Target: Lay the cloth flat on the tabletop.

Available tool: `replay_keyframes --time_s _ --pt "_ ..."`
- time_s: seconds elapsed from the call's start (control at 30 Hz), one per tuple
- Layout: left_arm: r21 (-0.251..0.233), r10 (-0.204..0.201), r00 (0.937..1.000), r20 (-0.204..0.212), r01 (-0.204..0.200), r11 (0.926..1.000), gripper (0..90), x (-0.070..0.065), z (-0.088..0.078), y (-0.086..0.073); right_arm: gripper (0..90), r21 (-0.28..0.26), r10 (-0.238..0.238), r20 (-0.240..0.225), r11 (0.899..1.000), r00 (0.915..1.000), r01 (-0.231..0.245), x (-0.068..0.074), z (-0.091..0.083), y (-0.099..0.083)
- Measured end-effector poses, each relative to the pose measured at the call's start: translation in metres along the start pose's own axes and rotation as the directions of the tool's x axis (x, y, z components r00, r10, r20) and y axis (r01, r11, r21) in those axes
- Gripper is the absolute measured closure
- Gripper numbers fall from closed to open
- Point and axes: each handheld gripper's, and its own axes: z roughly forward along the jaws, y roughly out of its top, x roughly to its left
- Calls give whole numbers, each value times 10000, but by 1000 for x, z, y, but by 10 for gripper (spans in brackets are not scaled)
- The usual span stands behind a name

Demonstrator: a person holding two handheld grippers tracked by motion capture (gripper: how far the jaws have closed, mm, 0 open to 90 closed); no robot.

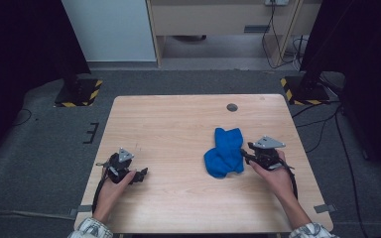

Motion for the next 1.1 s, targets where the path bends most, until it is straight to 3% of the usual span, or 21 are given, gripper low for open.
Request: replay_keyframes --time_s 0.17,0.33,0.53,0.6,0.7,0.77,0.83,0.87,0.9,1.03,1.1 --pt "-90 74 9999 125 -72 9999 60 -5 -1 1 572 393 -25 -174 9992 9998 32 -12 21 2" --pt "-335 95 9996 255 -86 9994 62 -11 -4 5 469 608 252 -613 9979 9978 -215 -15 29 0" --pt "-431 229 9986 479 -209 9989 64 -19 -4 8 316 724 162 -1240 9974 9921 -72 -8 35 -1" --pt "-400 307 9979 565 -285 9988 64 -22 -4 9 287 1011 -98 -1380 9946 9904 239 -2 39 -2" --pt "-469 405 9971 642 -376 9982 68 -26 -4 11 431 1500 -597 -1519 9852 9866 827 6 43 -6" --pt "-579 423 9967 686 -384 9976 70 -29 -4 14 596 1385 -573 -1677 9870 9842 811 8 41 -4" --pt "-618 439 9963 739 -394 9973 72 -30 -4 14 691 1306 -620 -1761 9877 9824 858 12 37 -1" --pt "-623 473 9956 807 -424 9972 72 -32 -3 15 691 1306 -620 -1761 9877 9824 858 12 37 -1" --pt "-636 520 9946 897 -464 9969 74 -35 -2 16 761 1332 -554 -1847 9878 9812 808 17 36 1" --pt "-672 800 9910 1073 -730 9951 78 -45 0 21 783 1453 -376 -1903 9872 9810 660 32 38 4" --pt "-698 961 9887 1147 -885 9936 78 -50 1 23 775 1425 -561 -1933 9862 9795 846 43 39 7"
